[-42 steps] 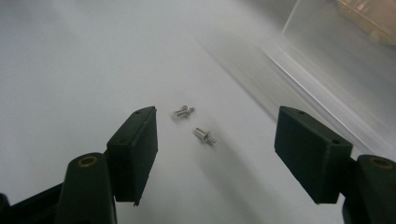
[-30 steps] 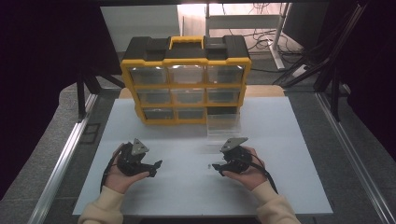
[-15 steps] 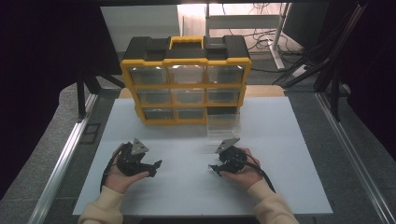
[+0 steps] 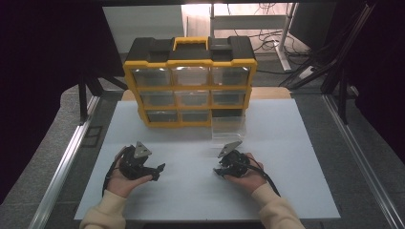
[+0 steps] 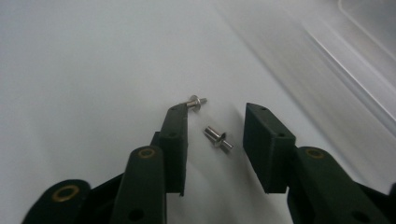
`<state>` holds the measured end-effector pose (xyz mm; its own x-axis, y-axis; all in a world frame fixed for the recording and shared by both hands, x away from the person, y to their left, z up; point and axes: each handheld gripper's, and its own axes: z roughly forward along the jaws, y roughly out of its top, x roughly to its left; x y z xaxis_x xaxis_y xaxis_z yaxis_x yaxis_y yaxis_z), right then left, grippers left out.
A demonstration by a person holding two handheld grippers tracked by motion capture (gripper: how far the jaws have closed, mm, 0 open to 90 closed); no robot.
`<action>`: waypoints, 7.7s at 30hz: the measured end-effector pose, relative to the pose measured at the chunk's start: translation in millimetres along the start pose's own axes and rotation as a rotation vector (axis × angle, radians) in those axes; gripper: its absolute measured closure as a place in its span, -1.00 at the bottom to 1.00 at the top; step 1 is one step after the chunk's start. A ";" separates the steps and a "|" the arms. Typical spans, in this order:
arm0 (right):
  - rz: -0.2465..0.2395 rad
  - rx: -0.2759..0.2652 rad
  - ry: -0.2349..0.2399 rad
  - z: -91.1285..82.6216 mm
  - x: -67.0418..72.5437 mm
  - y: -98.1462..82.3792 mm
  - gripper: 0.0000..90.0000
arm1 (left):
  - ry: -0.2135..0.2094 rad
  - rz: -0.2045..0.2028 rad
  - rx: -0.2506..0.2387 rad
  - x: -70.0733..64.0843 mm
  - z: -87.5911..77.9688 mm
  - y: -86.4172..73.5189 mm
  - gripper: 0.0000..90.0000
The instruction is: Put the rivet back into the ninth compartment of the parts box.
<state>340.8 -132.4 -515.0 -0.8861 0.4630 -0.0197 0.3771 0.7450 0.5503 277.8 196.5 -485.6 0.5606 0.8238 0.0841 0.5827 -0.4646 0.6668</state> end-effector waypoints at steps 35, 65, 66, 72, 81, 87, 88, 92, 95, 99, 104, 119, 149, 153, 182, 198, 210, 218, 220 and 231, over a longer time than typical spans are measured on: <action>0.031 -0.105 0.027 -34.5 -8.6 8.7 0.84 | 0.001 -0.004 -0.001 1.1 -0.3 -0.3 -0.78; 0.057 -0.243 -0.002 -78.2 -19.5 37.8 0.84 | 0.016 -0.010 -0.002 2.7 -2.6 -0.8 -0.77; 0.059 -0.244 -0.004 -78.6 -19.7 38.7 0.84 | 0.016 -0.014 -0.002 2.7 -2.5 -1.0 -0.77; 0.058 -0.250 -0.013 -80.4 -20.5 43.6 0.84 | 0.018 -0.013 -0.003 3.7 -2.8 -1.2 -0.77; 0.058 -0.277 -0.030 -88.8 -26.4 52.5 0.84 | 0.021 -0.016 -0.002 3.9 -2.4 -1.2 -0.77; 0.053 -0.279 -0.045 -94.4 -27.6 56.0 0.84 | 0.021 -0.019 -0.004 4.3 -2.7 -1.5 -0.77; 0.052 -0.280 -0.050 -95.6 -27.7 56.3 0.84 | 0.022 -0.020 -0.004 4.2 -2.7 -1.4 -0.77; 0.051 -0.291 -0.071 -101.2 -29.7 59.5 0.84 | 0.022 -0.018 -0.002 3.6 -1.7 -1.3 -0.78; 0.054 -0.298 -0.076 -102.6 -31.2 62.1 0.84 | 0.023 -0.019 -0.002 4.2 -1.6 -1.5 -0.78; 0.048 -0.306 -0.075 -102.5 -35.0 67.4 0.84 | 0.026 -0.024 -0.002 5.6 -1.7 -1.7 -0.77; 0.050 -0.309 -0.076 -100.9 -40.6 71.5 0.84 | 0.026 -0.021 0.000 5.4 -1.8 -1.7 -0.77; 0.081 -0.319 -0.095 -100.2 -54.1 71.2 0.84 | 0.033 -0.021 0.006 6.2 -0.6 -2.6 -0.77; 0.202 -0.263 -0.165 -69.2 -85.3 60.0 0.83 | 0.022 -0.020 0.018 4.8 3.5 -3.6 -0.77; 0.210 -0.260 -0.171 -67.4 -87.8 57.8 0.83 | 0.023 -0.026 0.016 5.8 2.8 -3.6 -0.77; 0.242 -0.337 -0.201 -77.5 -81.8 49.7 -0.35 | 0.021 -0.006 0.010 1.2 2.1 0.0 -0.78; 0.193 -0.372 -0.175 -85.0 -60.7 43.0 -0.41 | 0.023 0.002 0.008 -1.3 1.1 0.8 -0.78; 0.195 -0.413 -0.195 -97.8 -48.6 32.9 -0.37 | 0.020 -0.003 0.008 0.7 1.1 0.0 -0.77; 0.189 -0.429 -0.182 -103.3 -38.9 24.9 -0.37 | 0.025 0.000 0.014 0.4 2.2 -0.5 -0.78; 0.189 -0.432 -0.178 -104.5 -37.4 23.0 -0.37 | 0.012 -0.012 0.008 1.1 1.6 -0.9 -0.77; 0.187 -0.446 -0.176 -108.5 -31.3 15.8 -0.36 | 0.031 -0.024 -0.002 3.9 -3.6 0.1 -0.77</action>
<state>345.2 -187.2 -415.1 -0.7411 0.6714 -0.0064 0.3390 0.3824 0.8596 277.9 200.8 -482.5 0.5275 0.8446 0.0909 0.5949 -0.4437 0.6702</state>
